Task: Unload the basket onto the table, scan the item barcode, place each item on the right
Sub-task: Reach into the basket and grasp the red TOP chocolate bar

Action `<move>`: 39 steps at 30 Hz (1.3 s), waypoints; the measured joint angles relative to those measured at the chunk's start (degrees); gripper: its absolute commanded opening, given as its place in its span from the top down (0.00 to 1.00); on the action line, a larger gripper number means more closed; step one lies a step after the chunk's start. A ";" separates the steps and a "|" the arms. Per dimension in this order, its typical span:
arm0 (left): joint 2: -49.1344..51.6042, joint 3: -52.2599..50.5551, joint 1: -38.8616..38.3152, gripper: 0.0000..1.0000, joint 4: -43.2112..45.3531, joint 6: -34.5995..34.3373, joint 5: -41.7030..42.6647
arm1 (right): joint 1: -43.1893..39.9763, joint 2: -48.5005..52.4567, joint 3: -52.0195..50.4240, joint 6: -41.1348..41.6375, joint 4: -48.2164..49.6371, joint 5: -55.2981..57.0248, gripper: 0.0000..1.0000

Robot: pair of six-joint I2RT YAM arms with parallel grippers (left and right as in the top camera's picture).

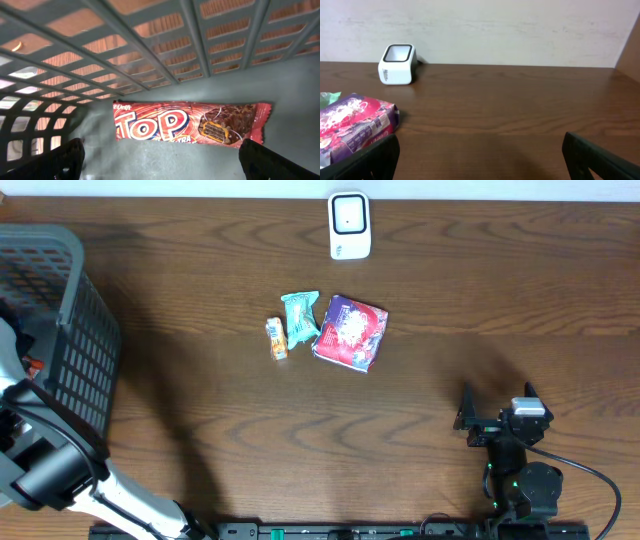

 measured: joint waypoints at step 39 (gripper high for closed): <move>1.38 -0.17 0.04 0.02 -5.16 3.06 14.71 | 0.00 0.00 0.00 0.00 0.00 0.00 0.01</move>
